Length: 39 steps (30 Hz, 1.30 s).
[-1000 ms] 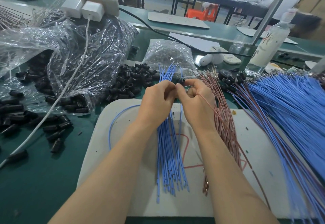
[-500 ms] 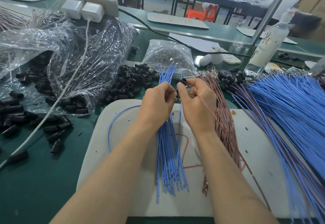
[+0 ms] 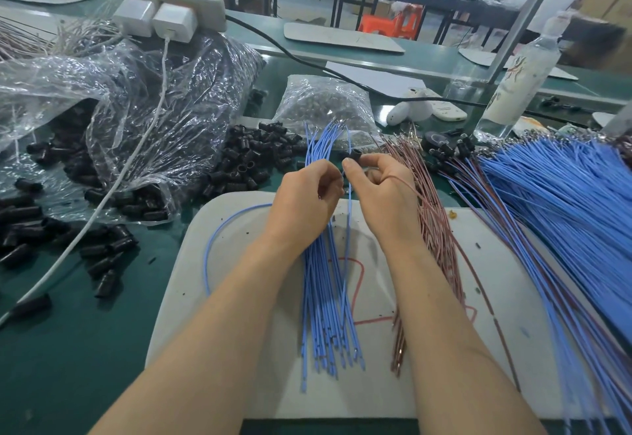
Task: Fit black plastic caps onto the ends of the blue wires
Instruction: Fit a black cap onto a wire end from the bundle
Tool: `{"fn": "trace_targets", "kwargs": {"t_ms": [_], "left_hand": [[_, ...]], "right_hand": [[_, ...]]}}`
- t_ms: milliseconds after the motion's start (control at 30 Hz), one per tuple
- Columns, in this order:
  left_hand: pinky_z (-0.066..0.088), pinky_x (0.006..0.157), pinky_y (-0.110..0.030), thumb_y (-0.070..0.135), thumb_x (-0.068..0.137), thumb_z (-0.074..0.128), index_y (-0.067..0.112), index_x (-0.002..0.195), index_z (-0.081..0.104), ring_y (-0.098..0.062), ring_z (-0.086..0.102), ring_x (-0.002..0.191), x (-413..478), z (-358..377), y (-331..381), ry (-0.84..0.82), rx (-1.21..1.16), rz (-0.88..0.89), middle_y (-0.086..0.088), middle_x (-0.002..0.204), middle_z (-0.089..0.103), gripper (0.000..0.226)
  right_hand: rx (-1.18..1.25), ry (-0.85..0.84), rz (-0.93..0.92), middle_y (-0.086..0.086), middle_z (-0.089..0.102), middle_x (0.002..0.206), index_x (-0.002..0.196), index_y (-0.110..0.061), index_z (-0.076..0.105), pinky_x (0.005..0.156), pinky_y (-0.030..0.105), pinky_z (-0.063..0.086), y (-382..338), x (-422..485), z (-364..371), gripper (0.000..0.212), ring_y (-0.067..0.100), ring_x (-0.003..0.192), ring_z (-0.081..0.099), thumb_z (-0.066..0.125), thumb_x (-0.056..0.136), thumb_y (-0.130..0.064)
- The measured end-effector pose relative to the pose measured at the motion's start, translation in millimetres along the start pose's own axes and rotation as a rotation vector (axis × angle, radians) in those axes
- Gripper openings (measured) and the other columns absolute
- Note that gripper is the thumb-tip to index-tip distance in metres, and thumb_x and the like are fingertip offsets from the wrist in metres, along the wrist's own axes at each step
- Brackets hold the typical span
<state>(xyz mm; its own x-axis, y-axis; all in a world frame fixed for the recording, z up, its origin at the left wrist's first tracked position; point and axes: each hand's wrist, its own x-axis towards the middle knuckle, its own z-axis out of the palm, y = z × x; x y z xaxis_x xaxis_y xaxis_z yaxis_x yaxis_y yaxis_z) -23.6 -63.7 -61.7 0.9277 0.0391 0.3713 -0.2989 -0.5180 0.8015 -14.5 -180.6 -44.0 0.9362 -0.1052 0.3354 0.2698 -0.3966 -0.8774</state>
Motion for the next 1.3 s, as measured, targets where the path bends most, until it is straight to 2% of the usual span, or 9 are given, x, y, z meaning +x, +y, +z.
{"fn": "trace_targets", "kwargs": {"t_ms": [200,433,600,700,833,900,1000,1167,1300], "left_hand": [[0.05,0.071,-0.027,0.013,0.091,0.056,0.011,0.09,0.065,-0.013,0.065,0.075,0.1,0.4,1.9,0.023,-0.024,0.021,0.006,0.077,0.069,0.009],[0.05,0.072,-0.023,0.014,0.093,0.056,0.014,0.088,0.062,-0.008,0.065,0.076,-0.1,0.4,0.0,0.036,-0.047,-0.015,0.008,0.077,0.068,0.007],[0.049,0.071,-0.014,0.011,0.092,0.057,0.013,0.089,0.063,-0.005,0.065,0.076,1.1,-0.2,-0.1,0.034,-0.053,-0.012,0.012,0.075,0.065,0.007],[0.048,0.072,-0.012,0.012,0.092,0.059,0.01,0.094,0.066,-0.007,0.066,0.079,1.8,-0.6,-0.6,0.024,-0.034,-0.009,0.007,0.08,0.067,0.008],[0.045,0.067,-0.007,0.012,0.092,0.058,0.011,0.092,0.067,-0.002,0.063,0.073,1.7,-1.7,-1.8,0.02,0.004,0.004,0.014,0.074,0.064,0.009],[0.046,0.068,-0.009,0.011,0.092,0.058,0.011,0.091,0.066,-0.001,0.062,0.072,1.5,-1.5,-1.9,0.033,0.001,-0.002,0.017,0.072,0.062,0.008],[0.05,0.072,-0.019,0.011,0.092,0.057,0.011,0.091,0.065,-0.009,0.064,0.076,1.2,-1.0,-1.8,0.036,0.002,-0.009,0.012,0.074,0.063,0.008],[0.049,0.072,-0.019,0.012,0.092,0.058,0.011,0.09,0.064,-0.009,0.063,0.075,1.6,-0.8,-3.0,0.033,0.031,-0.018,0.016,0.072,0.061,0.006],[0.052,0.075,-0.031,0.013,0.092,0.058,0.009,0.088,0.062,-0.013,0.064,0.075,1.2,-0.6,-3.4,0.044,0.027,-0.022,0.013,0.072,0.063,0.008]], "right_hand": [[-0.016,-0.02,0.011,-0.01,0.037,0.046,0.083,-0.019,0.057,0.053,0.019,0.032,1.8,-0.7,2.1,0.012,0.003,0.043,0.036,0.066,0.088,-0.027],[-0.037,-0.06,0.003,-0.012,0.036,0.039,0.09,-0.012,0.06,0.047,0.014,0.027,4.1,-1.2,1.8,0.015,0.003,0.04,0.037,0.065,0.088,-0.026],[-0.048,-0.072,-0.007,-0.014,0.038,0.037,0.089,-0.014,0.059,0.049,0.013,0.029,2.2,-2.5,0.4,0.012,0.002,0.04,0.038,0.065,0.088,-0.025],[-0.067,-0.047,-0.025,-0.011,0.036,0.045,0.09,-0.015,0.06,0.052,0.016,0.03,1.1,-2.4,0.3,0.012,0.003,0.043,0.037,0.066,0.088,-0.024],[-0.094,-0.042,-0.059,-0.01,0.037,0.049,0.089,-0.016,0.059,0.054,0.017,0.034,-0.4,-2.8,0.7,0.011,0.004,0.045,0.037,0.066,0.088,-0.024],[-0.098,-0.044,-0.07,-0.01,0.037,0.049,0.09,-0.016,0.059,0.052,0.015,0.033,-0.3,-3.3,1.2,0.012,0.004,0.044,0.037,0.067,0.088,-0.025],[-0.109,-0.045,-0.082,-0.01,0.036,0.048,0.09,-0.015,0.059,0.051,0.013,0.033,0.4,-3.5,2.0,0.013,0.003,0.042,0.038,0.067,0.087,-0.025],[-0.126,-0.01,-0.119,-0.01,0.037,0.047,0.086,-0.018,0.059,0.054,0.013,0.035,0.9,-2.7,3.9,0.011,0.003,0.044,0.039,0.068,0.086,-0.023],[-0.126,0.028,-0.158,-0.01,0.039,0.048,0.085,-0.022,0.058,0.056,0.011,0.037,1.7,-3.8,5.1,0.011,0.0,0.048,0.043,0.069,0.085,-0.024]]}}
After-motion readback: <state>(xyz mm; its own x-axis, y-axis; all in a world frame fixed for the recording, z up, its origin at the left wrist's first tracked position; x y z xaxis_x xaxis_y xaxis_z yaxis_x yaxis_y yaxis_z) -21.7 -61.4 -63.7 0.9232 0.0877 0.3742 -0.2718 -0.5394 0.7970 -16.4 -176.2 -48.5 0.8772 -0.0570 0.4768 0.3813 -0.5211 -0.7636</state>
